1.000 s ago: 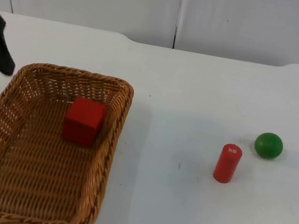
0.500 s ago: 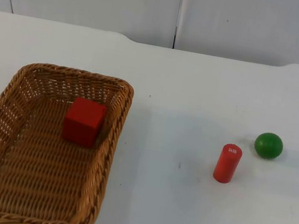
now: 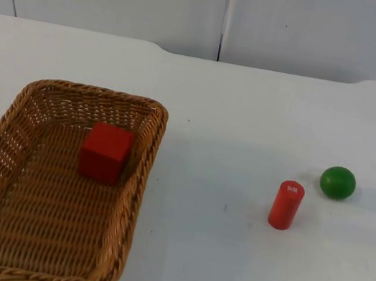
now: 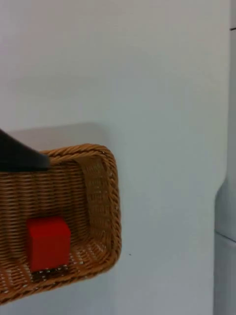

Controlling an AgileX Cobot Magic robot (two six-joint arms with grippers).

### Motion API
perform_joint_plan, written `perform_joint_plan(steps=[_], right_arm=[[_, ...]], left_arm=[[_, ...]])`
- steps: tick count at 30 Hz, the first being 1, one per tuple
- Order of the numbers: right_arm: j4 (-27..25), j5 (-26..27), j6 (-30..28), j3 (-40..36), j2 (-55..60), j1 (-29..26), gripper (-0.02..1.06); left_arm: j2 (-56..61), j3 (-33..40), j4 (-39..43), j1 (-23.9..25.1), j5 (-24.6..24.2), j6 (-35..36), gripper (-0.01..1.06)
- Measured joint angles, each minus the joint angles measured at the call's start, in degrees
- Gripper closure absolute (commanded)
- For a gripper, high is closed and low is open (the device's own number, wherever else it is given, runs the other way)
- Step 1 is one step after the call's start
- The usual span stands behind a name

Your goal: Pick up the basket with the left hand and place the object to the left of the red cylinder into the basket with the right hand.

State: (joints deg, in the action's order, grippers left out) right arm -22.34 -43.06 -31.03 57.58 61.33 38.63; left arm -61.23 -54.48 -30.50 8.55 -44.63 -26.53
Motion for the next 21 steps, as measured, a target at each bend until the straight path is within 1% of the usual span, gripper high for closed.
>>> perform_joint_plan(steps=[9, 16, 21], right_arm=[[0.00, 1.20, 0.00, 0.00, 0.00, 0.00, -0.01], [0.00, 3.11, 0.58, 0.00, 0.00, 0.00, -0.01], [0.00, 4.06, 0.59, -0.23, 0.00, 0.00, -0.01]], left_arm=[[7.95, 0.00, -0.13, -5.54, -0.92, 0.22, 0.22], [13.54, 0.00, -0.13, -5.80, -1.91, 0.49, 0.22], [17.18, 0.00, -0.13, -7.46, -2.94, 0.49, 0.22]])
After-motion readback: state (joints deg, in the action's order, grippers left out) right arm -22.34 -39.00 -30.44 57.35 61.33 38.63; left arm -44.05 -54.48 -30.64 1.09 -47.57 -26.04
